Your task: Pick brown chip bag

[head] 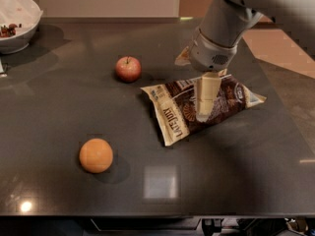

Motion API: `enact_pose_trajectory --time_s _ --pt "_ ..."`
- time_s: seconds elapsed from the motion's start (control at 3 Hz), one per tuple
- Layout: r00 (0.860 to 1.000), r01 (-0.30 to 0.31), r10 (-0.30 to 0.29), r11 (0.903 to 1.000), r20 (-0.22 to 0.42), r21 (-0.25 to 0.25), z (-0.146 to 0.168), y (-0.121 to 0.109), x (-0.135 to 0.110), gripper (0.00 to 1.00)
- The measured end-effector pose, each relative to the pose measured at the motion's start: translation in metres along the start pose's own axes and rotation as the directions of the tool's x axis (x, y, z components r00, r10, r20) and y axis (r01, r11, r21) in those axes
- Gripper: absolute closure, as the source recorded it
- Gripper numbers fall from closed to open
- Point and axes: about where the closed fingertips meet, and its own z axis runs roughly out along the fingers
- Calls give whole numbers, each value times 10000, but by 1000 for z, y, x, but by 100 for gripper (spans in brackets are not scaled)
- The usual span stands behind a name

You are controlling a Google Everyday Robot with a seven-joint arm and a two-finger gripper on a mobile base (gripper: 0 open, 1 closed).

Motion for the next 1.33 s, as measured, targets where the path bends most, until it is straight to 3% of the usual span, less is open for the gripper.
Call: enact_pose_trajectory --time_s 0.67,1.0,1.33 --pt "9989 397 -414 9961 -202 -784 36 9 -7 0" --pt "9983 485 -514 9941 -279 -972 43 12 -7 16" --pt "9979 552 -584 9926 -263 -1086 44 15 -7 39"
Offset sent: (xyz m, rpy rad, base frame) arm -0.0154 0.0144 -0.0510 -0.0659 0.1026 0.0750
